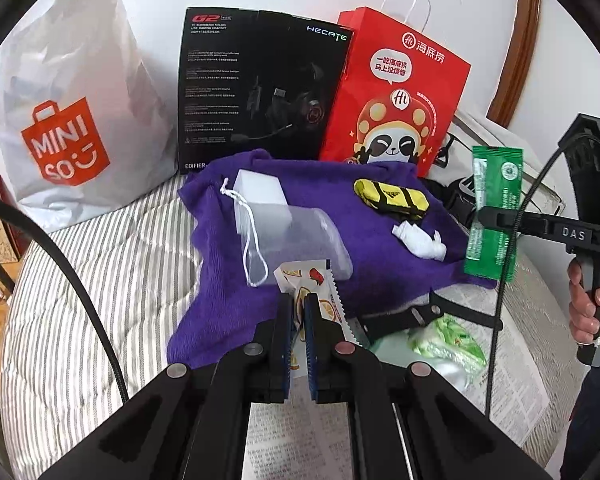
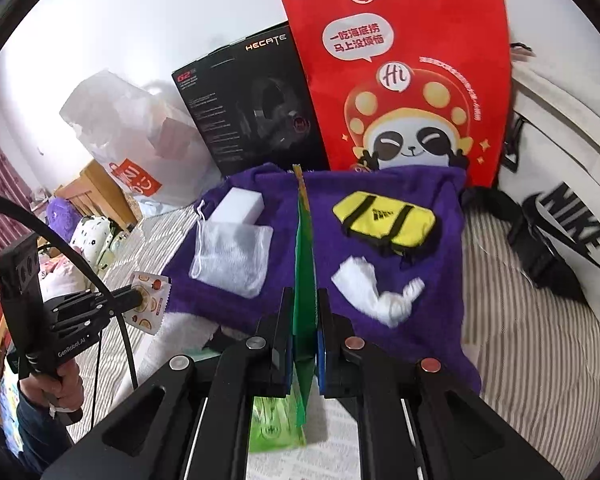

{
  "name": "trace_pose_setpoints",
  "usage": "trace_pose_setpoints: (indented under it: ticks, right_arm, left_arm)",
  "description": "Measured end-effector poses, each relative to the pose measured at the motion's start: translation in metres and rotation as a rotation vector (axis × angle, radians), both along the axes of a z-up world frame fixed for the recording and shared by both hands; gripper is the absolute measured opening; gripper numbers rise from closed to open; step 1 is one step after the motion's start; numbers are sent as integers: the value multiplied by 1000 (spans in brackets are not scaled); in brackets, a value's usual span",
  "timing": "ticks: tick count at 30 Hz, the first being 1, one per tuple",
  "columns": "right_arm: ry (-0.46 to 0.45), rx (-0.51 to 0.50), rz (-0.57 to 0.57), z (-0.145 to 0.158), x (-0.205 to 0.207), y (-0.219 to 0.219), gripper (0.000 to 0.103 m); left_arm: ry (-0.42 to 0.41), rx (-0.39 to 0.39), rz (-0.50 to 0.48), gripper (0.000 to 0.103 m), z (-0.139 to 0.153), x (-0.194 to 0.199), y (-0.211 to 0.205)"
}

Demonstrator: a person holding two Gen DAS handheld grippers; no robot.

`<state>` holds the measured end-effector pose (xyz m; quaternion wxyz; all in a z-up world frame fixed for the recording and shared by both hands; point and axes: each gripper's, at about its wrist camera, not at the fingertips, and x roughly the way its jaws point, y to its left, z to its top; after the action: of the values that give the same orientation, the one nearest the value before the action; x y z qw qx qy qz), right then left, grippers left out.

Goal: Organize soft objects
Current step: 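Carry both packets onto the purple towel and open both tools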

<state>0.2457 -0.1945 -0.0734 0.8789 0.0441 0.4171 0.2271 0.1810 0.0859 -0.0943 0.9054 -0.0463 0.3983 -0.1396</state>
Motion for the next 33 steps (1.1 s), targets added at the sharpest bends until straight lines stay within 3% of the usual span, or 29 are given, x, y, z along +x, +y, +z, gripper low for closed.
trace_pose_setpoints:
  ticks: [6,16,21,26,30,32,33]
  right_arm:
    - [23,24,32,-2,30,16,9]
    - [130,23,55,-34,82,34,9]
    - [211,45,84,-57,91,39,9]
    - [243,23,43,-71,97,32,9]
    - [214,-53,16,-67,92,28,21]
    - [194,-65,8,-62,88,24,50]
    - [185,-73,3,-59,86,22,52]
  left_arm:
    - [2,4,1,7,3,20,-4]
    - [27,-3,-2,7,-2,52,-6]
    - [39,-17,-3,7,-8,62,-7]
    - [58,-20,-1,7,-17,75,-10]
    - [70,-28,-4,7,-21,84,-14]
    - [78,-12,-5,7,-24,89,-17]
    - [81,-2,-4,7,-26,92,-19]
